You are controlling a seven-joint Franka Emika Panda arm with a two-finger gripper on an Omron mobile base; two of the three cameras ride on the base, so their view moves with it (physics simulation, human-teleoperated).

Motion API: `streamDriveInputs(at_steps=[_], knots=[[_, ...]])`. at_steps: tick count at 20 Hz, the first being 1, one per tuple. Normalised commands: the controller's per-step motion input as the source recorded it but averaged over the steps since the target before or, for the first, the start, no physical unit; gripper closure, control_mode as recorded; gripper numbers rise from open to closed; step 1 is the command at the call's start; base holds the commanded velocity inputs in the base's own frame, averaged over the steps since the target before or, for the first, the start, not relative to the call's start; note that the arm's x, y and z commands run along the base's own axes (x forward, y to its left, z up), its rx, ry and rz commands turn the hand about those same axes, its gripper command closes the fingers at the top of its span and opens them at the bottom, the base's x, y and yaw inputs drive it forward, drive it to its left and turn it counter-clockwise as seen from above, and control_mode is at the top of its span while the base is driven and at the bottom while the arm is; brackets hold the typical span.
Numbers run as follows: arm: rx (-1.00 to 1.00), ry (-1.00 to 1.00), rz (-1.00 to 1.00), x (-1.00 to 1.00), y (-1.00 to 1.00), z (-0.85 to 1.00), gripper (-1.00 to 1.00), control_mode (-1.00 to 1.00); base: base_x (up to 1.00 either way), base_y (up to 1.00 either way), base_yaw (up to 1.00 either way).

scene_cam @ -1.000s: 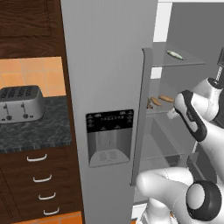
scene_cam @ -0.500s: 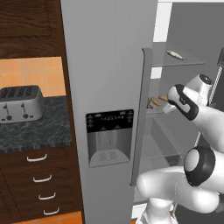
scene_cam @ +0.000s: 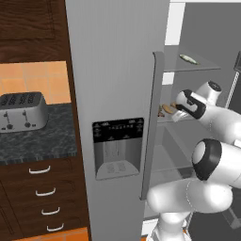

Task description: Place one sweet potato and one fish in each tupperware on the nearby counter, to pack two identical lunches.

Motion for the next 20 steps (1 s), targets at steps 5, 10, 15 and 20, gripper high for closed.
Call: streamDriveInputs(at_steps=[5,10,15,20], knots=[[0.00,0.00,0.05,0.30,-0.08,-0.13,-1.00,-1.00,0.00,0.00,0.00],[0.01,0.00,0.05,0.19,-0.25,0.00,-1.00,-1.00,0.00,0.00,0.00],[0.00,0.00,0.04,0.40,-0.01,-0.01,-1.00,-1.00,0.00,0.00,0.00],[0.00,0.00,0.02,0.34,0.00,-0.10,-1.00,-1.00,0.00,0.00,0.00]])
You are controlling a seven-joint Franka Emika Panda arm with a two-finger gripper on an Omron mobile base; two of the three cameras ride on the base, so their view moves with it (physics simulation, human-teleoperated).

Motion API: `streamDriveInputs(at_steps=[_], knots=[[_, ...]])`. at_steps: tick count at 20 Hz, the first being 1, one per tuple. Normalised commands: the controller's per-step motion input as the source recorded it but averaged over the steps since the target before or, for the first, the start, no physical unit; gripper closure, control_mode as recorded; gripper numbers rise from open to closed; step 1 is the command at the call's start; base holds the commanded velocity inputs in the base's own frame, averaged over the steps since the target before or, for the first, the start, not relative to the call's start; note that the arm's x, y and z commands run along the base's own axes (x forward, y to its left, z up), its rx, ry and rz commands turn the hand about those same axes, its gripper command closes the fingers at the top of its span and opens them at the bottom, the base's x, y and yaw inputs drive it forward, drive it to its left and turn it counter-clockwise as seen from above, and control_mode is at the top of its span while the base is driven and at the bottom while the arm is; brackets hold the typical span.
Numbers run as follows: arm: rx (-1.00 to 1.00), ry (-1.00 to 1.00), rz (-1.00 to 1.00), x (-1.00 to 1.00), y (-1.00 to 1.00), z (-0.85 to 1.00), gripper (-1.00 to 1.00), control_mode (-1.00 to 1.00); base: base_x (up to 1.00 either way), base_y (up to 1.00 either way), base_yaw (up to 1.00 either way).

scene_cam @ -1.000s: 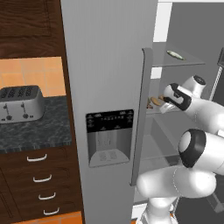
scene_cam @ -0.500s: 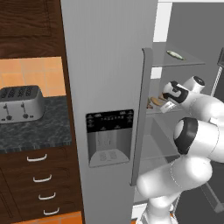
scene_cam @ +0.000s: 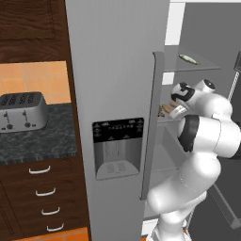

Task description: Place one sweet potato and one fish in each tupperware on the nearby counter, to pack two identical lunches.

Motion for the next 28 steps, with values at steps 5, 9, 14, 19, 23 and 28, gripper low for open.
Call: streamDriveInputs(at_steps=[5,9,14,19,23,28], knots=[[0.00,0.00,0.06,0.34,-0.11,-0.21,-1.00,-1.00,0.00,0.00,0.00],[0.00,-0.02,0.08,0.26,-0.10,-0.02,-1.00,-1.00,0.00,0.00,0.00],[0.00,0.00,0.02,0.39,0.00,0.00,-1.00,-1.00,0.00,0.00,0.00],[0.00,0.00,0.03,0.46,-0.07,-0.13,-1.00,-1.00,0.00,0.00,0.00],[0.00,0.05,0.08,0.33,-0.16,-0.60,-1.00,-1.00,0.00,0.00,0.00],[0.00,0.05,0.12,0.40,-0.02,-0.68,-1.00,-1.00,0.00,0.00,0.00]])
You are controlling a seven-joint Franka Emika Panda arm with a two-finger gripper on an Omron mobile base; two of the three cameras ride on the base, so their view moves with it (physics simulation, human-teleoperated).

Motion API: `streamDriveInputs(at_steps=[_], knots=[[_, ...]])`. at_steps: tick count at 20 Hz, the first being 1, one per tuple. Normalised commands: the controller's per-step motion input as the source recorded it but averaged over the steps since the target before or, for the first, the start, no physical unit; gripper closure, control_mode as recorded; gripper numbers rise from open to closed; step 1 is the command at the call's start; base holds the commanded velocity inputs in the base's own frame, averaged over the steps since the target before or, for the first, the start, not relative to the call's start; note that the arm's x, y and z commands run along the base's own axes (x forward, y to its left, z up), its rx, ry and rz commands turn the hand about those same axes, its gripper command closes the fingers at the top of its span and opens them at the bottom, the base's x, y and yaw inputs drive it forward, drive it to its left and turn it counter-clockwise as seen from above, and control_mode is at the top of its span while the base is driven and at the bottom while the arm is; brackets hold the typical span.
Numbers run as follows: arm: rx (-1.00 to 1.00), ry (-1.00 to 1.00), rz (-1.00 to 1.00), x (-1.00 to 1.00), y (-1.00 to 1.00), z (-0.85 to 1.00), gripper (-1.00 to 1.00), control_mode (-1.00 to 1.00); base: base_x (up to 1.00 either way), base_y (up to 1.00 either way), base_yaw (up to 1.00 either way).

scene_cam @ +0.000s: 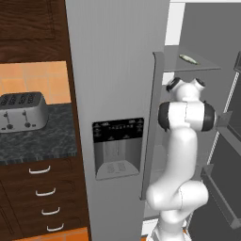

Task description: Place one sweet potato and one fish in each tupperware on the nearby counter, to pack two identical lunches.

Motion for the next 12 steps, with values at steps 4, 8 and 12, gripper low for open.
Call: streamDriveInputs(at_steps=[4,8,12], knots=[[-0.06,-0.08,0.12,0.03,0.31,-0.86,1.00,-1.00,0.00,0.00,0.00],[-0.17,-0.41,-0.06,-0.89,0.53,-0.79,1.00,-1.00,0.00,0.00,0.00],[-0.04,-0.29,-0.08,-1.00,0.35,-0.07,1.00,-1.00,0.00,0.00,0.00]])
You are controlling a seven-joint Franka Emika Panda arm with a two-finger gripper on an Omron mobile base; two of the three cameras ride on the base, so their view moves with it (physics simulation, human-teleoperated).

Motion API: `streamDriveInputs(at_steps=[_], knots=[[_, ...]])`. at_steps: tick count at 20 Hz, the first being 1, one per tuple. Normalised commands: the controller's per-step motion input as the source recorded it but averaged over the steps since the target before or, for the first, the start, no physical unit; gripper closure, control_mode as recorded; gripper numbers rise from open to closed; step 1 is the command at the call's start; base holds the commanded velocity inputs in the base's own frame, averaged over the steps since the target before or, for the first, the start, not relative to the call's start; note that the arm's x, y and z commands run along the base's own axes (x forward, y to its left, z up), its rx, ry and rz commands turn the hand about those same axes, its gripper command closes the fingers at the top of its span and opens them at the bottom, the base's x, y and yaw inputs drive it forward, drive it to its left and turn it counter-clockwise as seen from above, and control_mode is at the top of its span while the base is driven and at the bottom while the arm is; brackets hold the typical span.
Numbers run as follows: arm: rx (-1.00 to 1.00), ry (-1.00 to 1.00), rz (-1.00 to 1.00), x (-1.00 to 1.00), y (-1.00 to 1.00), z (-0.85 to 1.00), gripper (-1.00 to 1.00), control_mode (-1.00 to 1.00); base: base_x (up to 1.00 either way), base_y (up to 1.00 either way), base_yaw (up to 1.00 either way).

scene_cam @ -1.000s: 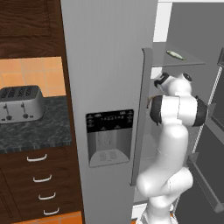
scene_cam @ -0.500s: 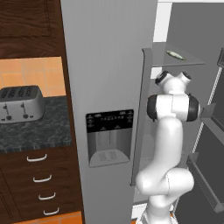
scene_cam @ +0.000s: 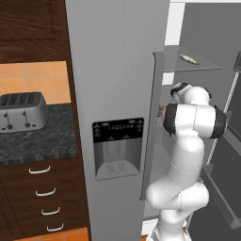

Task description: Place one sweet potato and one fish in each tupperware on the nearby counter, to pack two identical lunches.

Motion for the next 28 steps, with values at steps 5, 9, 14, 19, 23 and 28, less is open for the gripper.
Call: streamDriveInputs(at_steps=[5,9,14,19,23,28], knots=[[0.00,-0.06,0.00,-1.00,0.08,0.59,1.00,-1.00,0.00,0.00,0.00],[0.00,-0.11,0.00,-1.00,0.00,1.00,1.00,-1.00,0.00,0.00,0.00],[-0.02,-0.05,0.00,-1.00,0.03,0.70,1.00,-1.00,0.00,0.00,0.00],[-0.14,0.00,0.00,-1.00,0.40,0.36,1.00,-1.00,0.00,0.00,0.00],[-0.14,0.01,0.01,-1.00,0.26,0.18,1.00,-1.00,0.00,0.00,0.00],[-0.04,0.00,0.02,-0.55,0.00,0.01,1.00,1.00,-0.40,0.00,0.00]])
